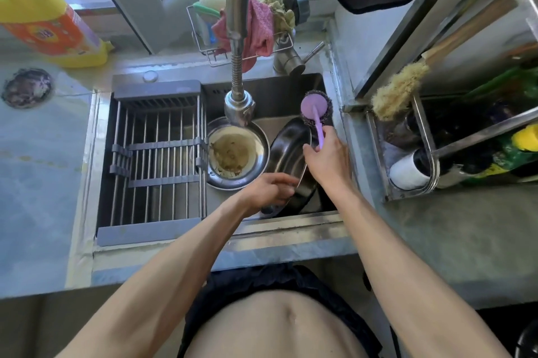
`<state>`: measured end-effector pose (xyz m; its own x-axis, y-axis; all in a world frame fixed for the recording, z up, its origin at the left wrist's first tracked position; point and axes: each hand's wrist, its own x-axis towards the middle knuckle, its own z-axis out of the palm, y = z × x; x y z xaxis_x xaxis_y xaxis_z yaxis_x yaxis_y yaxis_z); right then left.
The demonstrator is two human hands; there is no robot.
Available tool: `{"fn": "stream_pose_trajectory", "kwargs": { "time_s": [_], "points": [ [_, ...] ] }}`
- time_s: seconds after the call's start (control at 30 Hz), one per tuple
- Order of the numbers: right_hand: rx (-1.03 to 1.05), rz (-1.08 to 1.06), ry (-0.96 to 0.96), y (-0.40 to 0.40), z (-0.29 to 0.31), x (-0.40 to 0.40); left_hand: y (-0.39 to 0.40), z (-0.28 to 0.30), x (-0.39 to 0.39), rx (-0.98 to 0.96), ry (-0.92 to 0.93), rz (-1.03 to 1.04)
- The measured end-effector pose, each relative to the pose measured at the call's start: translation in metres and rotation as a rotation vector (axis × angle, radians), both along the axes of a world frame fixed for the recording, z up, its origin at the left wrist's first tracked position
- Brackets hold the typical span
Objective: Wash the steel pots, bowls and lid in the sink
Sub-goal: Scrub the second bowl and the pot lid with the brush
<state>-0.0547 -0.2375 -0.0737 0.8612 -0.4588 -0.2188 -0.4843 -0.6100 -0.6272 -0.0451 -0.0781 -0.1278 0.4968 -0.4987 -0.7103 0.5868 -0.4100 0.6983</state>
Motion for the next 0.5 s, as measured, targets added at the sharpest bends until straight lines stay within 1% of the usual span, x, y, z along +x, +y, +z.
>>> {"fn": "stream_pose_trajectory", "kwargs": {
  "time_s": [0.07,0.1,0.17,0.2,0.27,0.33,0.5],
  "points": [
    [-0.003,-0.017,0.014,-0.004,0.002,0.001,0.009,-0.006,0.006,0.013,0.009,0.069],
    [-0.005,-0.020,0.010,-0.006,0.004,0.000,0.015,-0.012,0.012,0.061,-0.021,0.117],
    [-0.013,-0.004,-0.010,-0.008,0.008,-0.001,0.026,-0.027,0.023,0.241,-0.136,0.166],
    [-0.022,0.016,-0.013,-0.008,0.010,0.000,0.031,-0.036,0.030,0.351,-0.203,0.143],
    [-0.036,0.059,0.001,-0.005,0.012,-0.001,0.040,-0.053,0.037,0.530,-0.291,0.037],
    [-0.029,0.102,0.044,0.000,0.011,0.001,0.044,-0.069,0.043,0.639,-0.340,-0.060],
    [0.001,0.174,0.184,0.012,0.002,0.004,0.038,-0.095,0.050,0.787,-0.453,-0.350]
  ]
}}
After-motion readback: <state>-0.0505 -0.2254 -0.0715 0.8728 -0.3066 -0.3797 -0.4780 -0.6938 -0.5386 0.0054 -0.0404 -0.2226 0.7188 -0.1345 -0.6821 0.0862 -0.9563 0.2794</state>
